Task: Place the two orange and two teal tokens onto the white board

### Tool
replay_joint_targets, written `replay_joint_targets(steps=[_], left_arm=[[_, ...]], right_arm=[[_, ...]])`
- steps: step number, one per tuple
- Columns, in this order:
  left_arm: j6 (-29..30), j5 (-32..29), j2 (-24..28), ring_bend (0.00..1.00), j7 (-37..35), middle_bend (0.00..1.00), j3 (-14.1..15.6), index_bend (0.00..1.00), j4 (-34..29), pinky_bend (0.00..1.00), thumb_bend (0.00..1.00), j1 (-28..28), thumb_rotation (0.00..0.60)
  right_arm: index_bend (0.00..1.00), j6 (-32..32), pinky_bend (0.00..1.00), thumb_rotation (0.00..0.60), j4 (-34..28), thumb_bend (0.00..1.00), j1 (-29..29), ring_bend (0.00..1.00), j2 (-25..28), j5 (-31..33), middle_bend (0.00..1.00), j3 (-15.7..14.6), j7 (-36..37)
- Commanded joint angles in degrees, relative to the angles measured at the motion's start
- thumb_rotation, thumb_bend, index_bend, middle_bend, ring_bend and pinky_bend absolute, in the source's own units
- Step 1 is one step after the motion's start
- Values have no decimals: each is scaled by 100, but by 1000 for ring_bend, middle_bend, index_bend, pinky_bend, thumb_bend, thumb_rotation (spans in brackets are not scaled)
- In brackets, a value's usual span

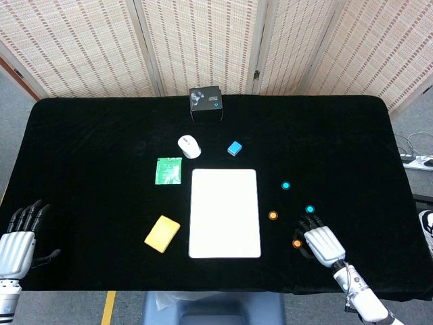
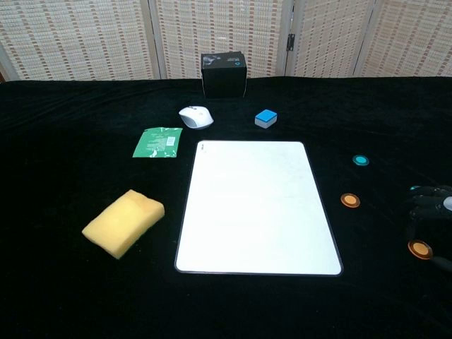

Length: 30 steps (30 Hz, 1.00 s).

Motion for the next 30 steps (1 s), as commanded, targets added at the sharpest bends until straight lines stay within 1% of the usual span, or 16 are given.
replay_joint_targets(steps=[1,8,13,17,20,23,25,30], left_arm=[[3,0,-10,0,-22,0,0,14,24,0,177,4,600],[-9,9,-54,0,-86,0,7,14,101,0,177,4,600],[-7,18,-72,0,-131,0,8,14,143,0,177,6,600],[1,27,-75,0,-157,0,-1,14,164,0,177,1,600],[7,38,-71,0,-163,0,-7,14,166,0,177,-6,600],[31,57,-71,0,-160,0,-10,14,154,0,178,-5,600],[49,76,-68,0,-157,0,-7,14,134,0,177,-2,600],[70,97,-48,0,-133,0,6,14,91,0,177,10,600]], right_arm=[[570,52,16,600,-20,456,-9,41,-5,-8,221,10,-8],[612,60,16,600,-79,455,-20,47,24,53,236,18,-129],[614,203,16,600,-198,455,-27,46,95,-12,237,47,-165],[614,306,16,600,-461,455,34,49,258,-109,237,113,-250],[614,246,16,600,-719,455,179,49,386,-179,238,195,-304],[614,52,16,600,-1069,455,443,51,446,-259,238,331,-383],[614,-196,16,600,-1317,456,682,50,422,-255,238,455,-488],[614,-985,16,600,-1670,455,1325,50,88,54,235,822,-894]])
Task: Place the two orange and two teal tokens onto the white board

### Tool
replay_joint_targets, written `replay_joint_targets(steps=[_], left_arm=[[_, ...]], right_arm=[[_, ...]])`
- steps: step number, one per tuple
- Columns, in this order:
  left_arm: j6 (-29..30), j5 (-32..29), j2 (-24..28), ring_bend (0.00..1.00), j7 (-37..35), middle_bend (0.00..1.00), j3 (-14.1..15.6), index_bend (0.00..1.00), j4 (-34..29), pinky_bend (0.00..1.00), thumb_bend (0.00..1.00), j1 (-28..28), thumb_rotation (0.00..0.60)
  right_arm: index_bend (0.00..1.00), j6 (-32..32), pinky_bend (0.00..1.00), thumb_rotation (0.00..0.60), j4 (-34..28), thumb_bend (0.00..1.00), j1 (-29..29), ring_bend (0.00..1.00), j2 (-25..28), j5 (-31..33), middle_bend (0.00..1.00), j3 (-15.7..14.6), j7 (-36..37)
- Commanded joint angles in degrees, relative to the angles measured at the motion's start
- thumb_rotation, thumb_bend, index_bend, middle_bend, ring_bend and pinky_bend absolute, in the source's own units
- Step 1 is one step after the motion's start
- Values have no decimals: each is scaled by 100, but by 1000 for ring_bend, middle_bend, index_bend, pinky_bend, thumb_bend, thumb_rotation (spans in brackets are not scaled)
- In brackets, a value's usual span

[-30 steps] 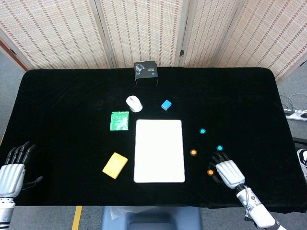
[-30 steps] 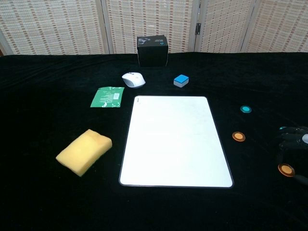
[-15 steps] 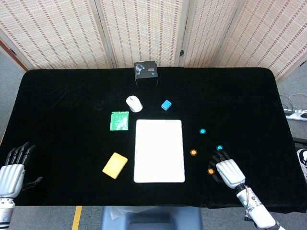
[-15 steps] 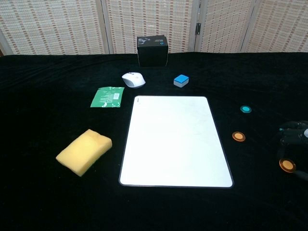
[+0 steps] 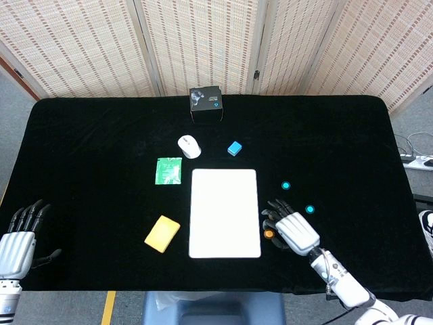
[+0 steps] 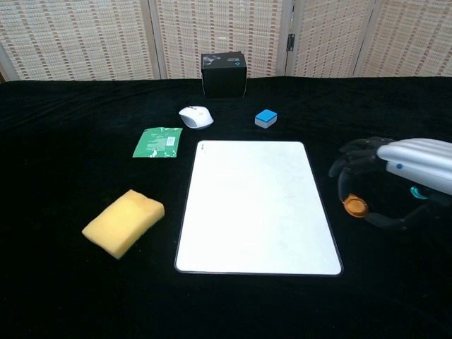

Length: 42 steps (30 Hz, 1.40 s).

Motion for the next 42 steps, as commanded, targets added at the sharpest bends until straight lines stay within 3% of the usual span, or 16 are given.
replay_joint_targets(steps=[1,8,12,15,18,25,31,42], left_arm=[[11,4,12,0,0,0,3,14,-10,0,177,7,600],[44,-44,51,0,-66,0,9,14,17,0,177,65,600],[31,-53,41,0,-101,0,32,14,57,0,177,87,600],[27,-65,30,0,-122,0,32,14,79,0,177,96,600],[27,-52,22,0,-126,0,30,14,97,0,177,92,600],[21,9,9,0,-122,0,15,14,85,0,177,48,600],[-28,-2,-10,0,-130,0,9,14,106,0,177,22,600],[-64,48,-24,0,-102,0,32,14,39,0,177,-15,600]], right_arm=[[614,-641,16,600,-259,455,536,50,-316,308,234,335,-377],[584,-1333,16,600,-61,455,1191,40,-1016,961,217,643,-1165],[467,-1481,15,600,40,455,1414,31,-1283,1268,199,658,-1587],[321,-1457,1,600,-11,456,1479,8,-1300,1484,160,612,-1967],[249,-1277,0,600,-126,455,1441,1,-1210,1641,145,599,-2119],[246,-733,0,600,-287,456,1182,16,-730,1784,145,580,-1968],[343,-479,0,600,-59,456,901,14,-306,1998,150,449,-1722],[371,-662,0,600,893,456,793,15,-544,2123,155,276,-1063]])
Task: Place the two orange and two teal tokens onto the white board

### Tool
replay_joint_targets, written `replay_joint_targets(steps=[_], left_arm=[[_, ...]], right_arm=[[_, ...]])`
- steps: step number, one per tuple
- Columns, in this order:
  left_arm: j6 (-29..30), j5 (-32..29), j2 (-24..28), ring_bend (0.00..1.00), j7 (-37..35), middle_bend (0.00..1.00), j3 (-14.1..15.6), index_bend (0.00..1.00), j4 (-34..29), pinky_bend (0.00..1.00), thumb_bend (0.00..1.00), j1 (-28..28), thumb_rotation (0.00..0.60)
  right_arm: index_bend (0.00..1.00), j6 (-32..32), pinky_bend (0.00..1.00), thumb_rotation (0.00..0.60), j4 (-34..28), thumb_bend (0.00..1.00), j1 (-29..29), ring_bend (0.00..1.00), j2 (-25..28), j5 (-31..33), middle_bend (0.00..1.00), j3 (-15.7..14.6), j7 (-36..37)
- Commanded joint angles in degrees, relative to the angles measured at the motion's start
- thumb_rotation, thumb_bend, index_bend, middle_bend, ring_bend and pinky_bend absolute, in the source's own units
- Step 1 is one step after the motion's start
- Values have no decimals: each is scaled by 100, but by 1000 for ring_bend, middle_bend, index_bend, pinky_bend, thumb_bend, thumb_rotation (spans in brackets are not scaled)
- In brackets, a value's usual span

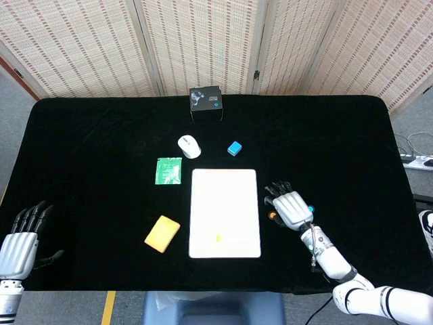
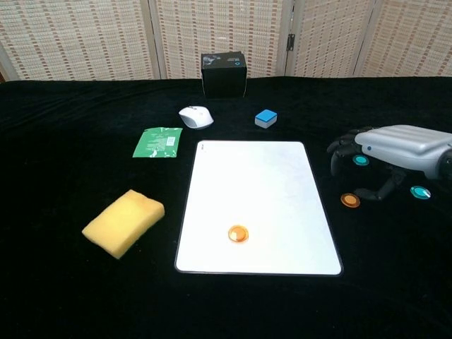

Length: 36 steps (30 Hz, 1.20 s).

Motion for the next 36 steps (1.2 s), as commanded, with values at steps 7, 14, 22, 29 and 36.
replay_joint_targets(steps=[7,14,22,29,36], left_arm=[[-46,-27,31,0,-24,0,10,14,-20,0,176,-7,600],[-45,12,43,0,-45,0,17,14,-47,0,175,-24,600],[-95,-9,27,0,-99,0,31,13,-5,0,175,-34,600],[-121,-6,13,0,-137,0,37,13,24,0,175,-49,600],[-125,2,0,0,-189,0,50,11,52,0,175,-49,600]], right_arm=[[370,-29,0,600,497,456,-58,13,-289,-163,156,-137,353],[376,-2,0,600,598,455,-63,9,-386,-261,159,-165,411],[401,-31,0,600,707,456,-87,12,-446,-230,164,-190,415],[447,-25,0,600,750,455,-95,20,-480,-210,184,-178,395],[569,72,0,600,798,455,-126,46,-533,-188,244,-135,361]])
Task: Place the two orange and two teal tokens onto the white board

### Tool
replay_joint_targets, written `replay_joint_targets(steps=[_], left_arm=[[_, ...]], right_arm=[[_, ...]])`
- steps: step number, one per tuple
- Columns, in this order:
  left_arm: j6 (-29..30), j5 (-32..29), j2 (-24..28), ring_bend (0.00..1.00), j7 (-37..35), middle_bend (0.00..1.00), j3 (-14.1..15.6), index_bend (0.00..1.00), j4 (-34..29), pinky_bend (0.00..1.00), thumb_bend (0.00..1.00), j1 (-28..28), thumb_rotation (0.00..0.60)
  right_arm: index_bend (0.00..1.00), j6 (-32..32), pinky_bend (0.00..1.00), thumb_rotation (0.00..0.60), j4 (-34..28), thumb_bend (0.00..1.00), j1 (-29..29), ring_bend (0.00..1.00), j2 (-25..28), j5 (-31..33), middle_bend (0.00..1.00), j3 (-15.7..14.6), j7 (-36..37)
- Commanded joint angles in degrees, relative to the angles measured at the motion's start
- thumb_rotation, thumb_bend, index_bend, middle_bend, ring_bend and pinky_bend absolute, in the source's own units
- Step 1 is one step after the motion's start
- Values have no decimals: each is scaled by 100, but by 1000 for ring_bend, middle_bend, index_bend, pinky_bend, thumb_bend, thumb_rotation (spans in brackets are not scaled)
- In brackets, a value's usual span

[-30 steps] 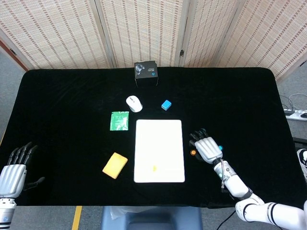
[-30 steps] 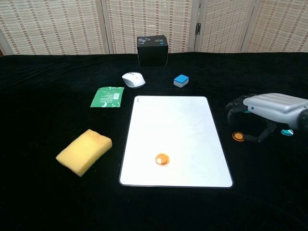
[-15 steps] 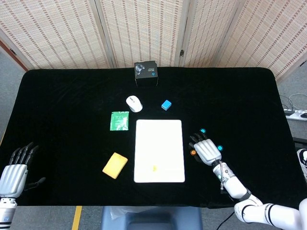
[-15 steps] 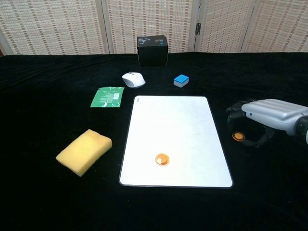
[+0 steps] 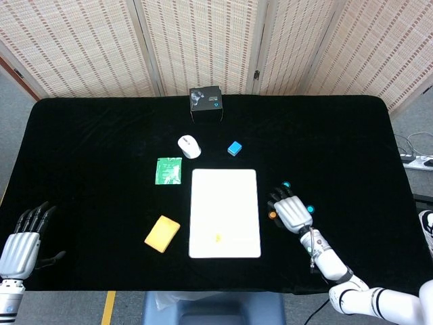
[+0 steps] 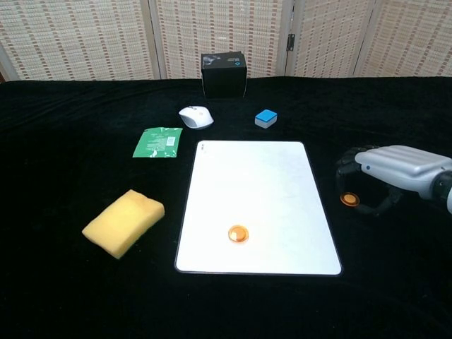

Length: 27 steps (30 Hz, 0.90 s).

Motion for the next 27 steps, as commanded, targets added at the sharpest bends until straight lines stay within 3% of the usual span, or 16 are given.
replay_joint_targets(steps=[1,9,16,20,27], left_arm=[[-1,0,-1,0,-13,0,3,11,8,0,175,1,600],[5,4,2,0,-39,0,9,8,20,0,175,4,600],[6,-3,18,0,-49,0,11,8,13,0,175,8,600],[9,-2,25,0,-58,0,13,8,2,0,175,11,600],[12,-1,45,0,-151,0,48,8,29,0,175,43,600]], right_arm=[[575,38,0,600,-3,455,-14,48,1,-10,248,14,1],[582,195,0,600,-257,456,-36,51,184,-181,252,40,44],[582,305,0,600,-931,456,63,56,384,-586,254,24,-36],[582,124,0,600,-1192,455,238,56,273,-767,253,-35,-234],[579,-243,0,600,-1080,456,549,56,-219,-763,242,-36,-648]])
